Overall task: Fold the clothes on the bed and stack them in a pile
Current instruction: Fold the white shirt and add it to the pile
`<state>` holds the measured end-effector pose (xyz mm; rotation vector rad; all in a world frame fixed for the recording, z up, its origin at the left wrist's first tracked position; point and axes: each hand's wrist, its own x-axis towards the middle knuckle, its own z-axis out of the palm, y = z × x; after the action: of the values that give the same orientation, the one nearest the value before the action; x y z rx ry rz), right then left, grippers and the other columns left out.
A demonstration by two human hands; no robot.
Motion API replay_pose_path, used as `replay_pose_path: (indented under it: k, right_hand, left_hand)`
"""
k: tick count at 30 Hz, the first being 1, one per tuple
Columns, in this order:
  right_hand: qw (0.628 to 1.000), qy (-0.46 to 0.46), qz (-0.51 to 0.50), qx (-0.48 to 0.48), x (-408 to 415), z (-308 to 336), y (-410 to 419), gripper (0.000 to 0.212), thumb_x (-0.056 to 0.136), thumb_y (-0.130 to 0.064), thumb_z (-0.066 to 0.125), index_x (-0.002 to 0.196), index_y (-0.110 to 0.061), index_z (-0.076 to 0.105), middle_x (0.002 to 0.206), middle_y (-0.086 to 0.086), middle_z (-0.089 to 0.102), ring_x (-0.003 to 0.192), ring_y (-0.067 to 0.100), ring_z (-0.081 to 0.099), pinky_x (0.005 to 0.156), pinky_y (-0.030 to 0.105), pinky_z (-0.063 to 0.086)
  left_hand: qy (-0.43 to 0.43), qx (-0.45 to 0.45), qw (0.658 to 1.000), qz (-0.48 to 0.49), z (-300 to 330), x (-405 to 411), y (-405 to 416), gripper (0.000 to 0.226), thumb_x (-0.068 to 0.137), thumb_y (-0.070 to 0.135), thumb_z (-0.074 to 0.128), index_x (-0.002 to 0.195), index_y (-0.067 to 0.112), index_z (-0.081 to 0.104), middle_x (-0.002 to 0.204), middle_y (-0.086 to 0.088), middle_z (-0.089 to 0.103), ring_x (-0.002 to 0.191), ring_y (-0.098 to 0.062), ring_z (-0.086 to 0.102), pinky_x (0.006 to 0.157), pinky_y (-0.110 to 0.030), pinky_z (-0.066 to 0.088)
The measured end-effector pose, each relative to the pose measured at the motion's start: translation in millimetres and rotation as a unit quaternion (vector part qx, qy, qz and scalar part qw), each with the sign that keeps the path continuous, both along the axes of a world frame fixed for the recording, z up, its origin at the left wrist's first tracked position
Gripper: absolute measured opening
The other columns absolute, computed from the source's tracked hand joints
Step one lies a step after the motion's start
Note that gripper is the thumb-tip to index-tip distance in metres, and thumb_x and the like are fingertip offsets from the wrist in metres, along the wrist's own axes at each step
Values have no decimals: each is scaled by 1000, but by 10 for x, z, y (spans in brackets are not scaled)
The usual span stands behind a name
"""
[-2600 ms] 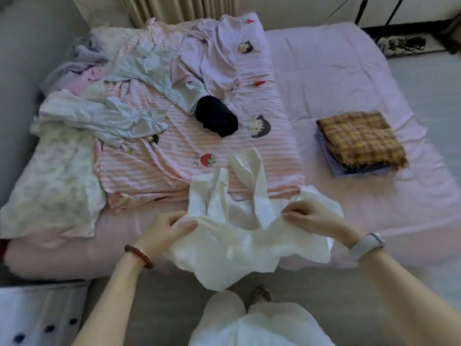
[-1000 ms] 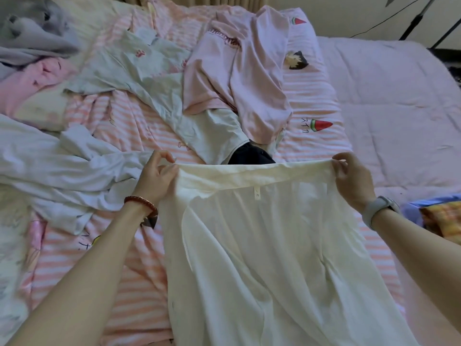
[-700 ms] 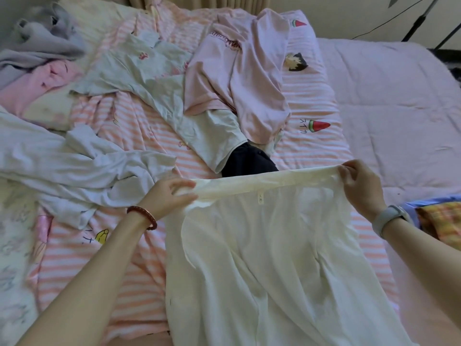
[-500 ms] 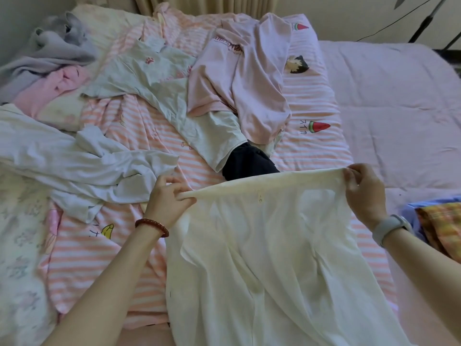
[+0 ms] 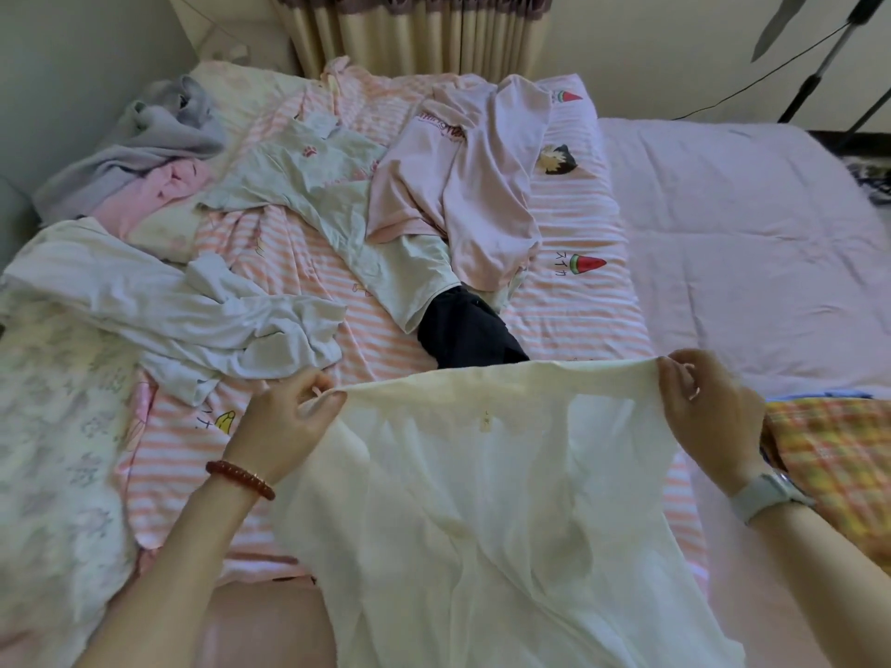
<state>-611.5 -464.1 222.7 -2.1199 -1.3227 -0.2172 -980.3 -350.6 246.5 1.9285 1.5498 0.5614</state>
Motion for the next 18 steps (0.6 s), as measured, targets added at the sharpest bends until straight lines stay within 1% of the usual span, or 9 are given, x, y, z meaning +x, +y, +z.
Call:
replay_pose_path:
  k: [2, 6, 7, 9, 11, 12, 14, 16, 18]
  right_hand:
    - [999, -34, 7, -1, 31, 99, 149, 35, 87, -33, 47, 81, -3, 65, 68, 20, 65, 65, 42, 64, 55, 39, 46]
    - [996, 7, -29, -82, 98, 171, 707, 19, 90, -25, 56, 91, -8, 65, 82, 23, 67, 80, 44, 62, 67, 42, 45]
    - [992, 48, -54, -108, 141, 163, 898, 21, 89, -26, 54, 97, -10, 65, 91, 23, 67, 89, 43, 61, 72, 41, 44]
    - [974, 167, -82, -130, 234, 127, 1285, 28, 89, -28, 51, 108, -10, 62, 106, 22, 65, 98, 40, 59, 79, 39, 44]
    - [946, 290, -51, -138, 281, 35, 1583, 37, 91, -29, 51, 120, -6, 51, 116, 21, 61, 93, 37, 61, 73, 38, 45]
    - [936, 311, -23, -165, 268, -41, 1667, 43, 91, -29, 52, 127, -6, 44, 122, 19, 58, 94, 37, 61, 69, 37, 45]
    - [939, 239, 22, -247, 188, -237, 1691, 53, 92, -27, 52, 137, -7, 33, 132, 20, 50, 112, 38, 53, 80, 40, 42]
    - [946, 178, 46, -267, 28, -465, 1513, 54, 93, -20, 50, 141, -8, 30, 138, 20, 44, 121, 36, 47, 93, 39, 37]
    - [951, 175, 80, -243, -217, -704, 1202, 46, 93, -16, 47, 137, -8, 38, 137, 16, 46, 113, 34, 52, 93, 41, 41]
  left_hand:
    - [8, -12, 1000, 12, 36, 118, 163, 15, 87, 17, 62, 74, 16, 54, 70, 5, 56, 75, -20, 52, 62, -25, 32]
    - [-105, -92, 983, 120, 21, 454, 654, 13, 89, 18, 57, 77, 11, 54, 70, 1, 53, 77, -19, 50, 67, -26, 37]
    - [-138, -99, 974, 147, 2, 557, 795, 14, 88, 17, 56, 76, 11, 53, 69, 0, 52, 77, -18, 49, 68, -25, 38]
    - [-229, -139, 946, 180, -37, 779, 1054, 15, 90, 17, 55, 75, 14, 50, 68, 0, 49, 74, -18, 49, 59, -20, 42]
    - [-311, -241, 904, 169, -136, 1012, 1239, 7, 92, 24, 53, 95, 19, 51, 79, -2, 55, 72, -20, 56, 57, -21, 49]
    - [-304, -286, 897, 148, -252, 1096, 1298, 22, 92, 29, 54, 112, 21, 48, 92, -3, 57, 78, -20, 60, 65, -27, 52]
    - [-190, -288, 933, 99, -556, 1153, 1306, 49, 90, 35, 56, 134, 22, 38, 118, -4, 53, 101, -22, 58, 86, -34, 47]
    - [-133, -245, 955, 101, -898, 1052, 1128, 53, 89, 30, 59, 136, 17, 39, 127, -5, 49, 110, -18, 51, 93, -29, 41]
    - [-133, -244, 952, 128, -1257, 828, 823, 48, 88, 24, 60, 132, 14, 44, 129, -5, 50, 109, -13, 49, 87, -23, 38]
